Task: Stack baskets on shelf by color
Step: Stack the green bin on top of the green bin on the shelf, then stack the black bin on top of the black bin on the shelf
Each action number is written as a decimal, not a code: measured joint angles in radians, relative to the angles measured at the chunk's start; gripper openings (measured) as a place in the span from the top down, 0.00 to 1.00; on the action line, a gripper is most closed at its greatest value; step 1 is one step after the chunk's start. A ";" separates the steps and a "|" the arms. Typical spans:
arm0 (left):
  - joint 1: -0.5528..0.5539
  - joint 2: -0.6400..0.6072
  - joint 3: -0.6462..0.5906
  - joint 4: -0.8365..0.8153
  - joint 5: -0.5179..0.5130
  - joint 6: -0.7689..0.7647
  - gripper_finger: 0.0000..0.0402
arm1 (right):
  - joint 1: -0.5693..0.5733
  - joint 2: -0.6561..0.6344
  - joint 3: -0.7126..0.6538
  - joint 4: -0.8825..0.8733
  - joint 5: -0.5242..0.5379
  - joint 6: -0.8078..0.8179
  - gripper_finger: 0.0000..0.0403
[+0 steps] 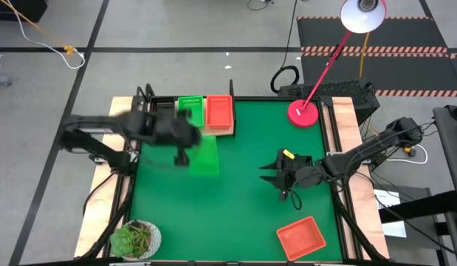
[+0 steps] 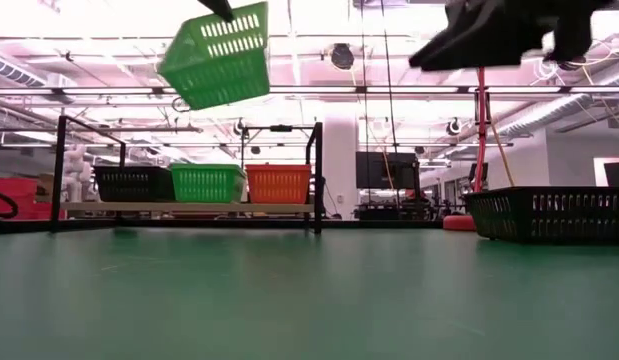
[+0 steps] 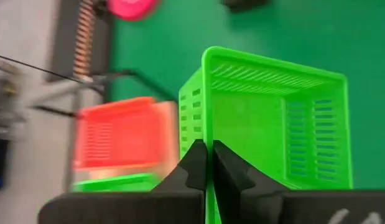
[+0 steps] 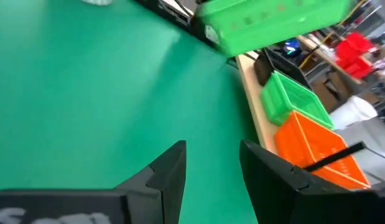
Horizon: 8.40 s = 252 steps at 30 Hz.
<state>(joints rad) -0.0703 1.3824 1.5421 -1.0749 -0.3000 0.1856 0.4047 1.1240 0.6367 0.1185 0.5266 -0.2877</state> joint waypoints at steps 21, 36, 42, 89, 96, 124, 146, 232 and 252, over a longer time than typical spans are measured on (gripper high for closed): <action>0.784 0.046 0.149 -0.009 0.419 0.616 0.98 | -0.182 -0.085 -0.064 0.146 -0.004 -0.271 0.64; 0.947 0.320 0.235 -0.163 0.547 0.756 0.98 | -0.187 -0.131 -0.064 0.048 -0.039 -0.210 0.64; 0.971 0.351 0.236 -0.164 0.588 0.760 0.99 | -0.187 -0.131 -0.064 0.045 -0.086 -0.203 0.64; 0.873 0.383 0.198 -0.101 0.353 0.527 0.67 | -0.187 -0.131 -0.063 0.045 -0.086 -0.196 0.64; 0.697 0.305 0.198 -0.162 0.153 0.184 0.77 | -0.201 -0.131 -0.063 0.033 -0.081 -0.177 0.64; 0.018 -0.243 -0.401 0.554 0.093 -0.122 0.95 | -0.183 -0.302 -0.062 -0.804 -0.479 0.700 0.64; -0.092 -0.223 -0.508 0.742 0.070 -0.205 0.95 | -0.073 -0.049 -0.063 -0.640 -0.344 0.701 0.65; -0.006 0.826 -0.150 1.426 0.569 0.050 0.95 | -0.035 0.009 0.097 -0.474 -0.396 0.398 0.90; -0.181 0.086 -0.151 0.405 0.052 0.037 0.97 | 0.126 -0.148 0.098 -0.415 0.075 0.308 0.74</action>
<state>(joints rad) -0.2518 1.4684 1.3914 -0.6695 -0.2477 0.2227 0.5304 0.9763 0.7349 -0.2961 0.6013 0.0204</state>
